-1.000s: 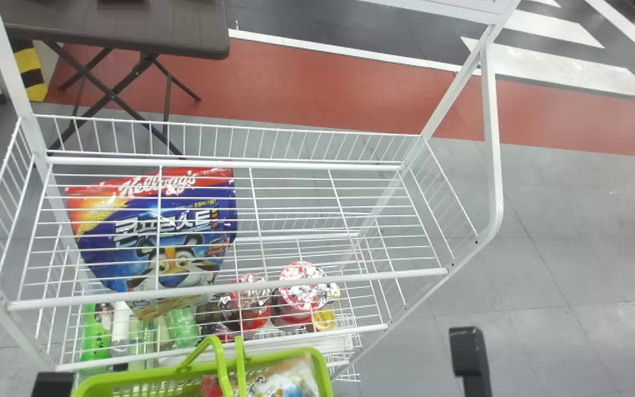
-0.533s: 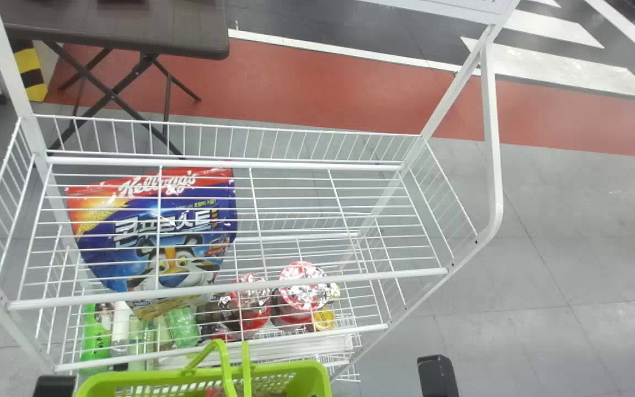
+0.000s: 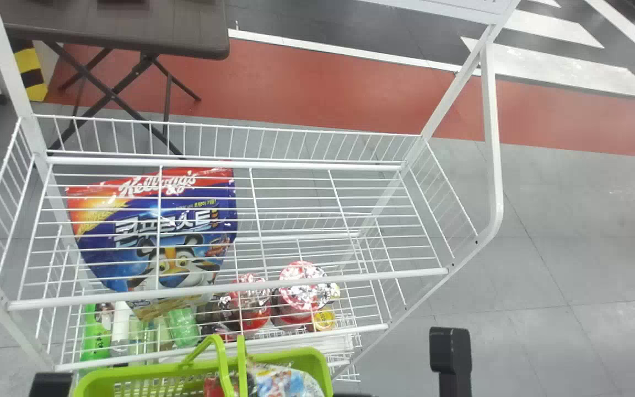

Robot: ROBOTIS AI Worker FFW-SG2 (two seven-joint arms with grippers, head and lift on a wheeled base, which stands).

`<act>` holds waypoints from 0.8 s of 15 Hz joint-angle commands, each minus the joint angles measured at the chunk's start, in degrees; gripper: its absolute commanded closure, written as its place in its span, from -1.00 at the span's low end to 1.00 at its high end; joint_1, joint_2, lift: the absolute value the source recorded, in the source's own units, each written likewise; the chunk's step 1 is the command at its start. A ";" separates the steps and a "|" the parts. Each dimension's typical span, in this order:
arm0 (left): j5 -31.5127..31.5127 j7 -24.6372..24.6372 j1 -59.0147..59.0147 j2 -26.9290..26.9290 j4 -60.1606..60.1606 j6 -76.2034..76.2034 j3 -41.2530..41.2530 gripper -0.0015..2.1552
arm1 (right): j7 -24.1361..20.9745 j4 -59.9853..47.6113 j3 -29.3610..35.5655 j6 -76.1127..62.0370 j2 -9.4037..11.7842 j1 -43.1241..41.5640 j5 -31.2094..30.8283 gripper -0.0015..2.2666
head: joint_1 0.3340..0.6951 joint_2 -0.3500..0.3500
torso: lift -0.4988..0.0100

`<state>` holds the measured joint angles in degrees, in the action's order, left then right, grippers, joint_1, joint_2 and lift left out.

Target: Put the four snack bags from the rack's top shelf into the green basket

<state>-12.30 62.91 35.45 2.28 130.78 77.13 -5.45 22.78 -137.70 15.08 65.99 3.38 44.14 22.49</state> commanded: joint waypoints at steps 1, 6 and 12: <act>0.00 0.02 -0.03 -0.09 -0.09 0.00 0.09 0.93 | -0.99 0.15 -1.72 -7.67 0.04 0.59 -2.28 -0.95 | 1.00 -1.00 | 0.96; 0.00 0.02 -0.03 -0.17 0.00 0.00 0.17 0.93 | -1.34 -0.90 -2.77 -15.23 -0.22 0.94 -3.24 -0.94 | 1.00 -1.00 | 0.96; 0.08 -0.42 -0.03 -0.17 0.00 0.00 -0.79 0.93 | -9.77 1.56 -12.53 -57.06 -0.40 2.61 -15.46 -0.94 | 1.00 -1.00 | 0.96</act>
<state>-12.23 62.50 35.41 2.03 130.79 77.07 -6.06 13.73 -137.12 4.22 16.76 3.14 46.62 8.41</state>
